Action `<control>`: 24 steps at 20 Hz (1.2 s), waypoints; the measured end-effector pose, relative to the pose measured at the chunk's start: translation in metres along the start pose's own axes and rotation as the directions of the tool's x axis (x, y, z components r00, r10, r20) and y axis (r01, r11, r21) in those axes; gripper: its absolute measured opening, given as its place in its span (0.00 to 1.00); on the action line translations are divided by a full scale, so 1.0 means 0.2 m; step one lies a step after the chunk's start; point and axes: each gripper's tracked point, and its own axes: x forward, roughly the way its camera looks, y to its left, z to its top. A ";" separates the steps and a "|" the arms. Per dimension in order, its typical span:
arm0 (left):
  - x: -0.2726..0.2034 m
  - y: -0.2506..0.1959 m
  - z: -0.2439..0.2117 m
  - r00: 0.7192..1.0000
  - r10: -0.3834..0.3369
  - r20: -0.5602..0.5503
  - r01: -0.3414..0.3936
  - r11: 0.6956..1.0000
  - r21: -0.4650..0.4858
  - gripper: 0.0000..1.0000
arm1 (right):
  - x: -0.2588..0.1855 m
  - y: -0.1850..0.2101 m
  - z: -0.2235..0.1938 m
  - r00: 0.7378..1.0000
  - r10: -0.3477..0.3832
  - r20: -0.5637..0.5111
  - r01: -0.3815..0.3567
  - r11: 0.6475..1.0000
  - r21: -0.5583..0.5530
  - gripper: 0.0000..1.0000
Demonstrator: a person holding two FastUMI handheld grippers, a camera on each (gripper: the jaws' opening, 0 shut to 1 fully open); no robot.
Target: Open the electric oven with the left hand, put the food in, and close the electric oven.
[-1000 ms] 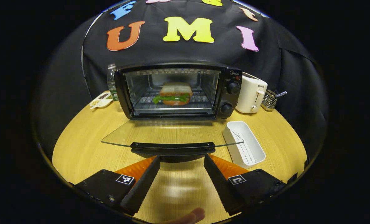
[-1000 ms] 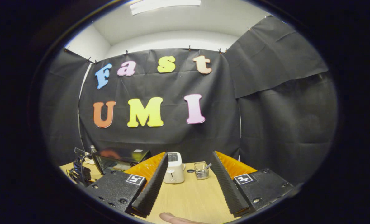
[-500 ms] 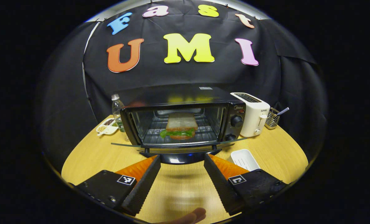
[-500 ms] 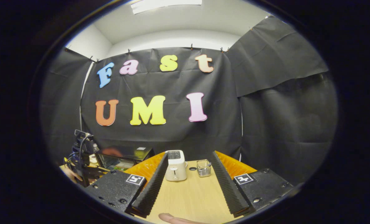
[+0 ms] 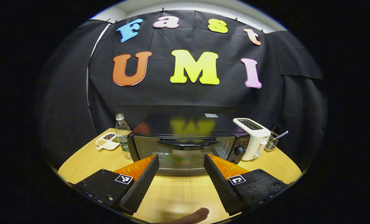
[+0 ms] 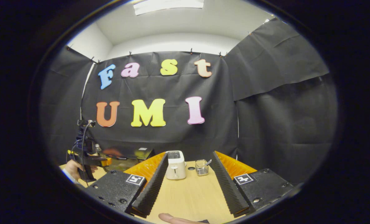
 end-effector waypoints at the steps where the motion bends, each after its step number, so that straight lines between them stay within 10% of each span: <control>1: -0.06 0.00 0.04 1.000 -0.002 0.029 0.002 1.000 0.003 0.95 | -0.04 0.01 0.01 1.000 0.003 0.001 -0.003 1.000 0.004 0.89; 24: -1.52 0.07 0.33 0.954 0.122 0.276 -0.108 0.992 -0.064 0.94 | -0.30 0.20 0.11 0.997 0.076 -0.013 -0.076 0.997 -0.017 0.90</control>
